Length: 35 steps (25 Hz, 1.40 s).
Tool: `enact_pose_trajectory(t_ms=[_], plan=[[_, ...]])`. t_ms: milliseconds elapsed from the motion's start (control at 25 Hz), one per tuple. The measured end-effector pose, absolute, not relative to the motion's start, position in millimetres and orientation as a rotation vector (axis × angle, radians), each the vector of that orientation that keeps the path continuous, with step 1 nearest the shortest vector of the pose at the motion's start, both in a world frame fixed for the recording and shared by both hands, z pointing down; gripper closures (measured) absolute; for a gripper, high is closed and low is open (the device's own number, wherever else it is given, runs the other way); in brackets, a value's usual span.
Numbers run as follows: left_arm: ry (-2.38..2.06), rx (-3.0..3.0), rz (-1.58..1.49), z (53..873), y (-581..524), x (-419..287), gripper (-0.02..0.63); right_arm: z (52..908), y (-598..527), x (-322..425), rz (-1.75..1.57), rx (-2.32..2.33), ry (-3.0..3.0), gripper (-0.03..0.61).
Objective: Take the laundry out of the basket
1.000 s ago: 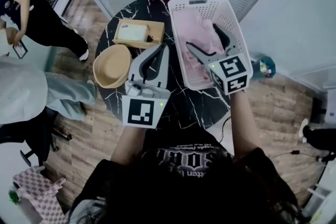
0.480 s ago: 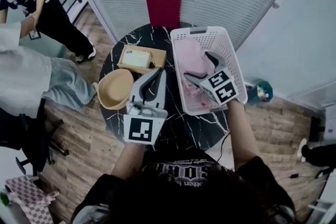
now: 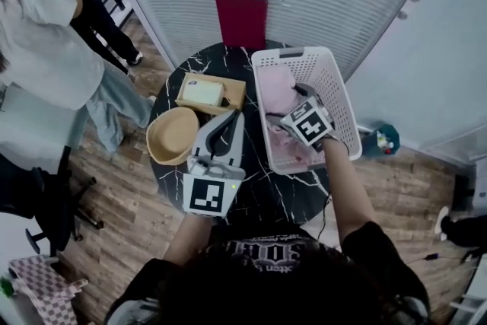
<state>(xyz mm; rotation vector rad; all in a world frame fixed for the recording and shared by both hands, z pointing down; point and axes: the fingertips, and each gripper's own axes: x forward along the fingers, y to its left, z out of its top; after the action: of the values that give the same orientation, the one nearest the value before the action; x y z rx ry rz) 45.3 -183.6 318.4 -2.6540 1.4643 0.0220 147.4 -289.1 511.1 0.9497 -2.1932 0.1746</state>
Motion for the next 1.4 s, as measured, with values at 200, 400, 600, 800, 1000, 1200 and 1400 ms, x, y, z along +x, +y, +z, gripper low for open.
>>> enact_pose_trajectory(t_ms=[200, 400, 600, 800, 1000, 1200, 1400], plan=[[1.466, -2.648, 0.007, 319, -183, 42, 0.615, 533, -296, 148, 0.231, 0.921, -2.145, 0.101], [1.455, -2.653, -0.012, 320, -182, 39, 0.615, 553, -297, 149, 0.337, 0.924, -2.124, 0.103], [1.447, -2.652, -0.010, 319, -183, 40, 0.615, 564, -300, 153, 0.448, 0.955, -2.100, 0.104], [1.455, -2.654, -0.021, 321, -183, 39, 0.615, 572, -302, 153, 0.504, 0.951, -2.089, 0.117], [1.451, -2.646, -0.036, 322, -185, 37, 0.615, 574, -303, 152, 0.501, 0.938, -2.081, 0.221], [1.456, -2.649, -0.023, 322, -186, 37, 0.615, 568, -303, 149, 0.455, 0.942, -2.081, 0.324], [1.467, -2.658, -0.022, 320, -187, 35, 0.615, 555, -303, 148, 0.392, 0.972, -2.142, 0.390]])
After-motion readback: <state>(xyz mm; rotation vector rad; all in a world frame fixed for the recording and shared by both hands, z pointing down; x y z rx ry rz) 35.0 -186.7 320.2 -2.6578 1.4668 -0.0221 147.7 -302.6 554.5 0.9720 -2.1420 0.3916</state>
